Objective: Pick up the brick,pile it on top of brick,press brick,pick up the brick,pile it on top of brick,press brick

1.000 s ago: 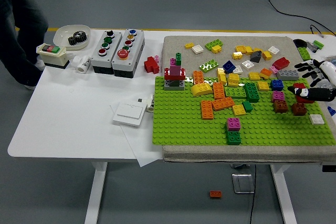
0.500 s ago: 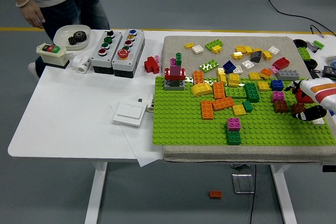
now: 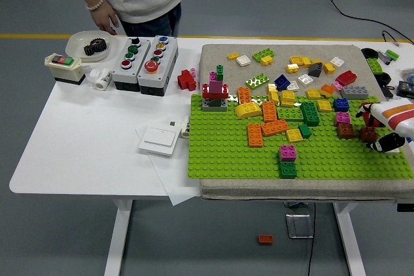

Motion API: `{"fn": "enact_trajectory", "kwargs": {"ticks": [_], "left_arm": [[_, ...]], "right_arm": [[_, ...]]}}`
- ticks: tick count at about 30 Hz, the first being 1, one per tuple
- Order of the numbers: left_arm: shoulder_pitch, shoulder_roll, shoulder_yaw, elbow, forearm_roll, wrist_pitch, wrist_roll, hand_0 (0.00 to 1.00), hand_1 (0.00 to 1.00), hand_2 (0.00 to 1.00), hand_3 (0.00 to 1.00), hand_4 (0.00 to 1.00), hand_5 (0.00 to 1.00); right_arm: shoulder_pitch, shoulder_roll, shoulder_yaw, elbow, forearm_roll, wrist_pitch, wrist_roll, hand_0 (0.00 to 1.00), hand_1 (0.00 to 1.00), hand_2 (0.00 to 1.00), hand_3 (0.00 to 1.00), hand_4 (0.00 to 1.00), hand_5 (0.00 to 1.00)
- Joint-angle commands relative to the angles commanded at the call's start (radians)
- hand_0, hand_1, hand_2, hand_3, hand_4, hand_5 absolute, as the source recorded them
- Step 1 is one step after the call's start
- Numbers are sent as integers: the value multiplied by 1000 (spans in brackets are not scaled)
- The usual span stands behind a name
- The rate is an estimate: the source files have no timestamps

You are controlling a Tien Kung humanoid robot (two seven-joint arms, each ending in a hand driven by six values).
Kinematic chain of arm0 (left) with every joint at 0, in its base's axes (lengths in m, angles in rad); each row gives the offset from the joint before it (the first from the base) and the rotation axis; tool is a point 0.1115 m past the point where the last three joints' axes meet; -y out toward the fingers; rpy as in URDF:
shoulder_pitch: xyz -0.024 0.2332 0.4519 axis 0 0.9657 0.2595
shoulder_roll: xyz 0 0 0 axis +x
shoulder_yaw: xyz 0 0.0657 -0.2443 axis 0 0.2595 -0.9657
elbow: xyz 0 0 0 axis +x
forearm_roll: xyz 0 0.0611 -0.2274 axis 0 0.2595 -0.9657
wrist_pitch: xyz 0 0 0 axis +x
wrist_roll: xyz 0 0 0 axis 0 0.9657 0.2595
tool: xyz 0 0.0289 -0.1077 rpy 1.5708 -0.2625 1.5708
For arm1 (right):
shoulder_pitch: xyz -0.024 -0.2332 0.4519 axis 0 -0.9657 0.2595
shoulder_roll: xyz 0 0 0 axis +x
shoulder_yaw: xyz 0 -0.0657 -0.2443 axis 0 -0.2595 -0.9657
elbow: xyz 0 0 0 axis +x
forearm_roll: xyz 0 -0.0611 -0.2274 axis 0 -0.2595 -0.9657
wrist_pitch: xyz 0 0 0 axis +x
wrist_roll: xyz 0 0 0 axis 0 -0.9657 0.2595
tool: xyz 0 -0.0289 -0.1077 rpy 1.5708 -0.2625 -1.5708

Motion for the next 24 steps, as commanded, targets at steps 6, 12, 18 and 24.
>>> {"fn": "enact_trajectory", "kwargs": {"ticks": [6,12,18,24], "left_arm": [[-2,1,5,-1,-9,1,-3,818,797,805,620,713,683],[-2,2,9,0,-15,1,-4,818,797,805,620,713,684],[-3,2,12,-1,-19,2,-5,818,797,804,620,713,684],[-5,3,18,-2,-29,5,-8,818,797,805,620,713,684]], "right_arm": [[12,1,-9,-18,0,-1,-3,324,383,459,651,861,228],[24,1,-19,-35,0,-1,-5,326,362,440,625,850,234],[34,3,-31,-51,0,-2,-5,324,361,439,650,856,237],[50,10,-51,-76,0,-4,-5,324,361,435,645,849,247]]}}
